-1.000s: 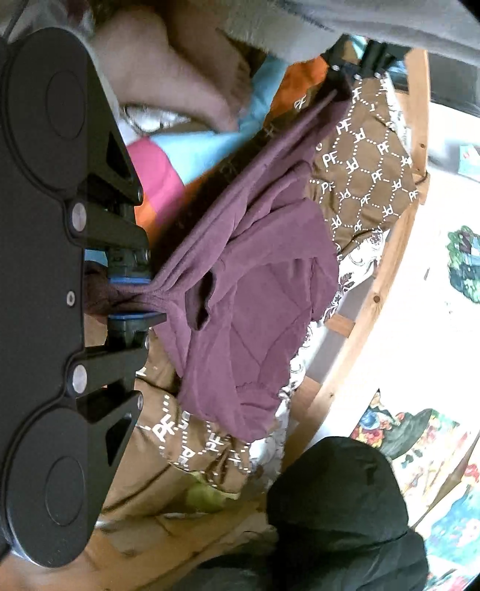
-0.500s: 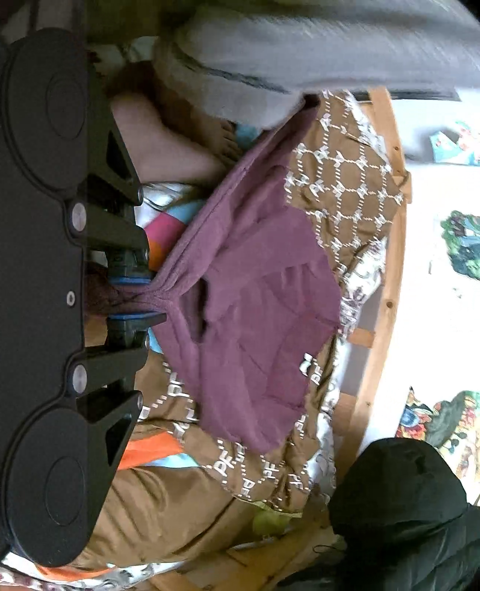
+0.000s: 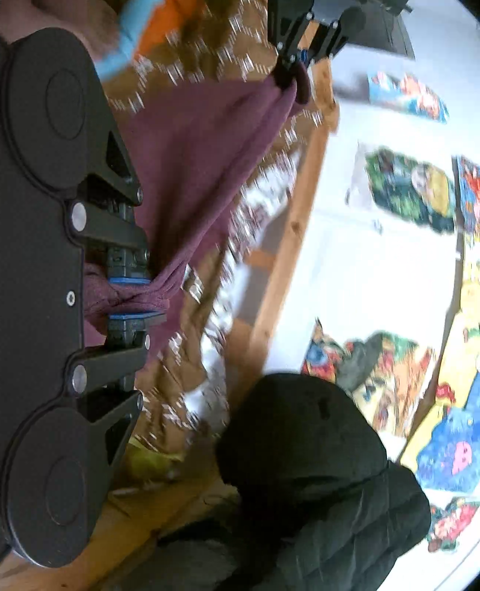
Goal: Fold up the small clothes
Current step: 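Lay the hem over the collar and open both tools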
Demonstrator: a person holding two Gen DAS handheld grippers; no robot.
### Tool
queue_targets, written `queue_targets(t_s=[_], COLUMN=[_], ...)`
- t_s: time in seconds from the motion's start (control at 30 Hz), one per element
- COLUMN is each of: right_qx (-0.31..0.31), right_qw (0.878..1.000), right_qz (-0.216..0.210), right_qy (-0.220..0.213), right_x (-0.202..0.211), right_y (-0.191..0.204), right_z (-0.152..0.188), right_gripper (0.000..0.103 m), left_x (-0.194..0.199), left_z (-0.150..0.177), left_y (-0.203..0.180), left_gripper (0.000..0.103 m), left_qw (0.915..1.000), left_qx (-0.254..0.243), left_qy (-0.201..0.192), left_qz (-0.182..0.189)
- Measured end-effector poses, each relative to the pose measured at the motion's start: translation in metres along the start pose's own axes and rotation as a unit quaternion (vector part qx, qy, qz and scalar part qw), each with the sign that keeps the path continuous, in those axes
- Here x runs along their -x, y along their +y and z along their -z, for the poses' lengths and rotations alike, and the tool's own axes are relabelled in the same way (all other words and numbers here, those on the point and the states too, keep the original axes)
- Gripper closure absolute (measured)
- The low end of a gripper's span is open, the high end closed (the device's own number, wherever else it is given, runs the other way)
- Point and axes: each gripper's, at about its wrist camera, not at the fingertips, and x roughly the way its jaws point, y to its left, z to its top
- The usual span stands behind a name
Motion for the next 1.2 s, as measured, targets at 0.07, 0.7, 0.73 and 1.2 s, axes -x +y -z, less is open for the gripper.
queue_targets(t_s=[0.07,0.7,0.73,1.2], right_qx=[-0.016,-0.062,-0.066,-0.185], right_qw=[1.0,0.997,0.996,0.981], right_qz=[0.011,0.05,0.048,-0.044], right_qy=[-0.001,0.022,0.025,0.034], right_x=[-0.025,-0.211,-0.216,-0.213], right_y=[-0.01,-0.041,-0.042,-0.078], right_z=[-0.003,0.031,0.035,0.061], right_gripper=[0.089,0.084,0.084,0.019], left_x=[-0.024,-0.226,-0.229,-0.246], left_z=[-0.011,-0.022,-0.021,-0.01], left_y=[-0.003,-0.009,-0.009,0.02], left_gripper=[0.098,0.095,0.095,0.071], left_qw=[0.9998,0.9864,0.9841,0.9524], left_qx=[-0.013,0.052,0.064,0.21], left_qy=[0.009,0.153,0.163,0.214], left_qz=[-0.012,0.025,0.031,0.057])
